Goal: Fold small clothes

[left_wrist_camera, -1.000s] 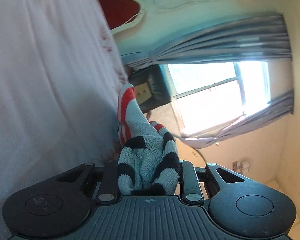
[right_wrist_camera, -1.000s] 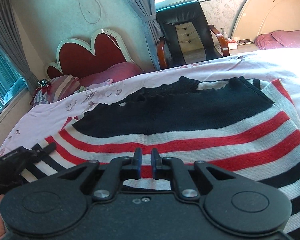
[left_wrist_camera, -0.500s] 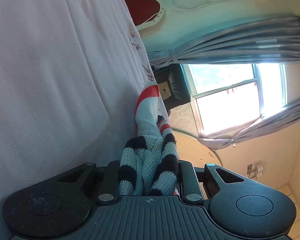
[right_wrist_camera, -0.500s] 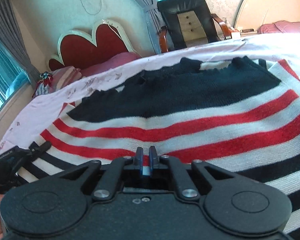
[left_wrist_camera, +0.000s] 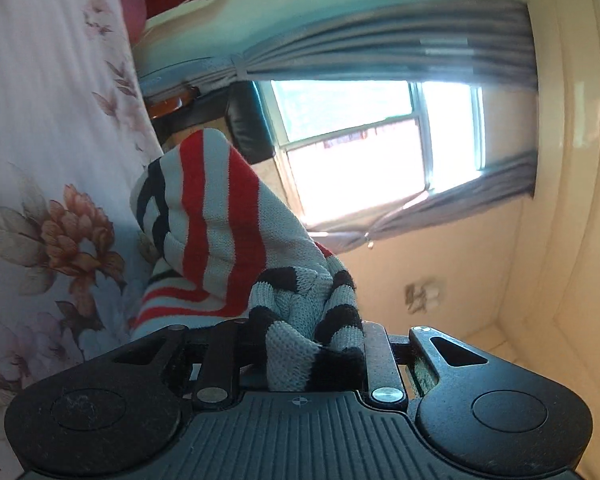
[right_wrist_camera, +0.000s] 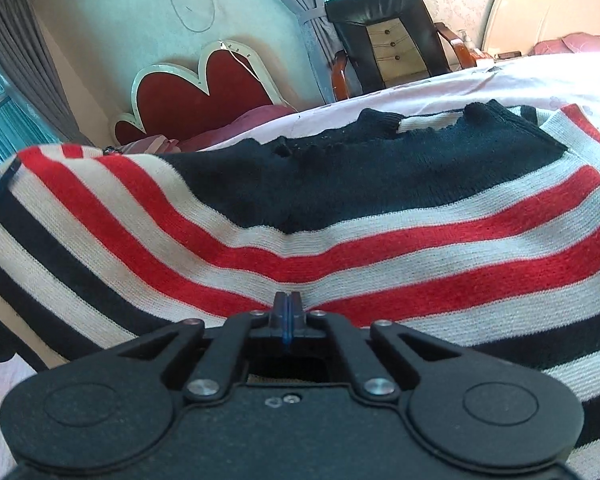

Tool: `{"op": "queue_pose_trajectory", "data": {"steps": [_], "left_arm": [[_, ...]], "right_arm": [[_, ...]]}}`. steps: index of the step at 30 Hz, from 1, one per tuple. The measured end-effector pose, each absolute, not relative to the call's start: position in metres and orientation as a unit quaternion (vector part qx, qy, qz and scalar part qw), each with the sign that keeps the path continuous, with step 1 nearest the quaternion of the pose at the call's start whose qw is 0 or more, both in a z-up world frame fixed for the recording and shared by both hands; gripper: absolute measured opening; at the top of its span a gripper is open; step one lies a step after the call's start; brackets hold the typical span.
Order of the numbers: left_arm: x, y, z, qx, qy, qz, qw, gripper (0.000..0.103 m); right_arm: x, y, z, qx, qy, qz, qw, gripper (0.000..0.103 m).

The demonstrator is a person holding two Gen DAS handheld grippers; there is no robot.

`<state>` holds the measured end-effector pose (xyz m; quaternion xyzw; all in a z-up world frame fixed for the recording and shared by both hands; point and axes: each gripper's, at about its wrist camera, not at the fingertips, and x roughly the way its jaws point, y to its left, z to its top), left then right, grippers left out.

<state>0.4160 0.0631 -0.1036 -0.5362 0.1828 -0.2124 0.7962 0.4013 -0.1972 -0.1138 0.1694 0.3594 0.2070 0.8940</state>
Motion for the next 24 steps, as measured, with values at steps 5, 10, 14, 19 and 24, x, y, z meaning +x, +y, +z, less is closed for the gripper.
{"op": "queue_pose_trajectory", "data": {"steps": [5, 10, 14, 19, 24], "left_arm": [[0.426, -0.025, -0.073, -0.359, 0.255, -0.176, 0.881, 0.021], [0.435, -0.125, -0.086, -0.184, 0.327, -0.141, 0.916, 0.032], [0.426, -0.169, -0.090, -0.144, 0.325, -0.169, 0.919, 0.094], [0.388, -0.152, -0.047, -0.164, 0.291, -0.209, 0.919, 0.095], [0.368, -0.055, -0.033, -0.177, 0.245, -0.092, 0.949, 0.095]], "right_arm": [[0.394, -0.256, -0.105, 0.281, 0.345, 0.171, 0.879, 0.014], [0.375, -0.341, -0.105, 0.362, 0.332, 0.128, 0.861, 0.024], [0.360, -0.388, -0.107, 0.410, 0.317, 0.125, 0.846, 0.040], [0.347, -0.418, -0.111, 0.443, 0.313, 0.128, 0.830, 0.052], [0.350, -0.404, -0.107, 0.440, 0.333, 0.180, 0.815, 0.064]]}}
